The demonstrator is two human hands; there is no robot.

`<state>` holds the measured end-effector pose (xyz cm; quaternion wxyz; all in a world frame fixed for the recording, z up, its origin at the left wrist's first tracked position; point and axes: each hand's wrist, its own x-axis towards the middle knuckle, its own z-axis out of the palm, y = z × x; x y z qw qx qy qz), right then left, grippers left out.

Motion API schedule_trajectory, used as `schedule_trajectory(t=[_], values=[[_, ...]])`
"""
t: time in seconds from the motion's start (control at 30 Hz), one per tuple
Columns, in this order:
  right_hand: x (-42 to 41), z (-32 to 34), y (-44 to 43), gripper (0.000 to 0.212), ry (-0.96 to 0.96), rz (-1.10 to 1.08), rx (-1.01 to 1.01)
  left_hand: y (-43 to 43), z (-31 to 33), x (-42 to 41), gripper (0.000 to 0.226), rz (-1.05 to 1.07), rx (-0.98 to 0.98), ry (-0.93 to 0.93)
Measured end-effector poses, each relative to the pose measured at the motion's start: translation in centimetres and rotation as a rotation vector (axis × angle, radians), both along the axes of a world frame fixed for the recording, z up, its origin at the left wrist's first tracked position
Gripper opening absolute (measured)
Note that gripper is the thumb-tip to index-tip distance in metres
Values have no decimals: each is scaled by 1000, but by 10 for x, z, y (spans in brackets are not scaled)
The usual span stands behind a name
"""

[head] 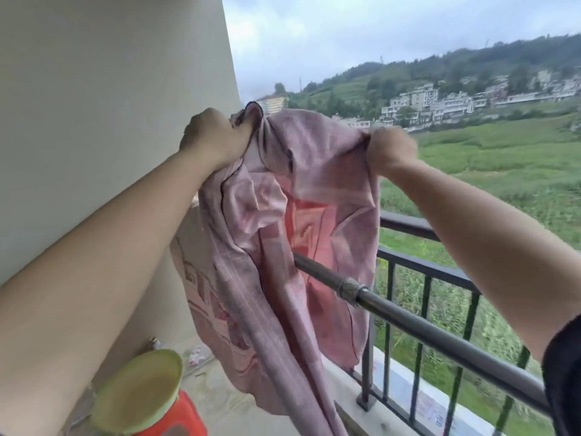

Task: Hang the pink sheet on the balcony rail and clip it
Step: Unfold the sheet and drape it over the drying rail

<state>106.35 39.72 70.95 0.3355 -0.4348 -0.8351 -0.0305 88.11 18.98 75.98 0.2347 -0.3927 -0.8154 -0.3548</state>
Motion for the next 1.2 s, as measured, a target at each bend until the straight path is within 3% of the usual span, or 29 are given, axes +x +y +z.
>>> schedule_trajectory(t=[0.07,0.13,0.23,0.3,0.4,0.47,0.53,0.63,0.73,0.8,0.87,0.93,1.07,1.2], values=[[33,12,5,21,139,-131,157,-10,1,19,83,66,-53,229],[59,17,-3,19,79,-211,169,-20,0,47,77,50,-20,467],[88,9,-20,23,-24,-259,-93,-38,-5,88,69,-27,60,671],[109,2,-45,30,-40,-182,-522,-50,-12,114,64,-107,81,600],[135,-36,-87,45,-206,-91,-1111,-67,-32,147,64,-281,108,334],[147,-61,-118,61,-424,-36,-1262,-79,-50,163,64,-349,127,249],[156,-75,-151,61,-426,65,-1367,-92,-69,179,62,-385,119,226],[168,-84,-187,39,-261,181,-1319,-111,-90,202,61,-473,105,169],[186,-89,-201,29,-58,14,-951,-132,-99,225,58,-558,129,112],[212,-83,-204,23,331,-83,-768,-149,-100,239,51,-567,129,103],[241,-65,-207,25,829,-1,-902,-164,-101,254,42,-582,123,63],[269,-48,-224,29,1122,184,-1084,-175,-103,271,39,-621,114,-15],[318,-32,-250,23,1090,283,-1092,-186,-115,309,24,-689,31,-152],[399,-27,-233,17,1049,28,-860,-191,-124,366,25,-729,-96,-167]])
